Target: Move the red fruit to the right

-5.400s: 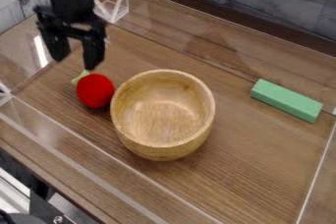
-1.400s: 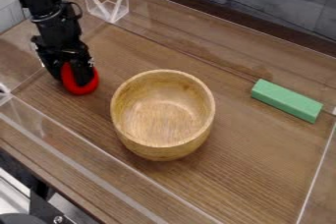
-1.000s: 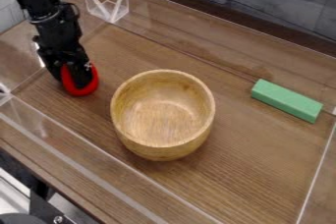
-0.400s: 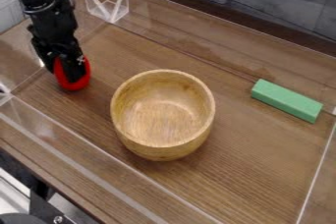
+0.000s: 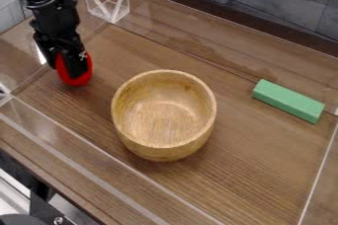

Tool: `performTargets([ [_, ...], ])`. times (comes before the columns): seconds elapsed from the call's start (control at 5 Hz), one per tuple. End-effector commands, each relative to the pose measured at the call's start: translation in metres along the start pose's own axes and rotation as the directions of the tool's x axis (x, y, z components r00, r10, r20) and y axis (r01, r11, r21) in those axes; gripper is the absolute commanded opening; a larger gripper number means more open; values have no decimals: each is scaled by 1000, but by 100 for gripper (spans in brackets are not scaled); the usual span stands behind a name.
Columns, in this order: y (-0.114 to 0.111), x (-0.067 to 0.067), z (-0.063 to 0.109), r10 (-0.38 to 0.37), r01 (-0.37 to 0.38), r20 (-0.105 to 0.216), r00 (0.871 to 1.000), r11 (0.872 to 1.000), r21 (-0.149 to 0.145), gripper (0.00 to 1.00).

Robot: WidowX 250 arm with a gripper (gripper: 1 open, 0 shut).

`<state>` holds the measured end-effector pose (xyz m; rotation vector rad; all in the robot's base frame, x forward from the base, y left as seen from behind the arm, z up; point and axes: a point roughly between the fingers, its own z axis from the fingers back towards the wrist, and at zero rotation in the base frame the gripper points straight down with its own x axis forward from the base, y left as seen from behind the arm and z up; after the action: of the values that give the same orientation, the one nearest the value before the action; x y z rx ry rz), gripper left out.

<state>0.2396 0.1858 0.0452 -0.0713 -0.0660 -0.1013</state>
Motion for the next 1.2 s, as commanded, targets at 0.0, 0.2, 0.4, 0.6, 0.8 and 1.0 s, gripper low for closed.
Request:
performTargets([
  [0.0,-1,9,30,-68,65,60,996,996,60,0],
  [0.2,-6,21,44,-19,14,78,997,998,68,0],
  [0.4,-12,34,61,30,-38,100,995,997,74,0],
  [0.6,-50,37,71,6,-12,106,994,998,55,0],
  [0.8,-93,40,80,-31,28,110,993,999,34,0],
  [1.0,-140,42,75,-91,89,106,990,996,17,0],
])
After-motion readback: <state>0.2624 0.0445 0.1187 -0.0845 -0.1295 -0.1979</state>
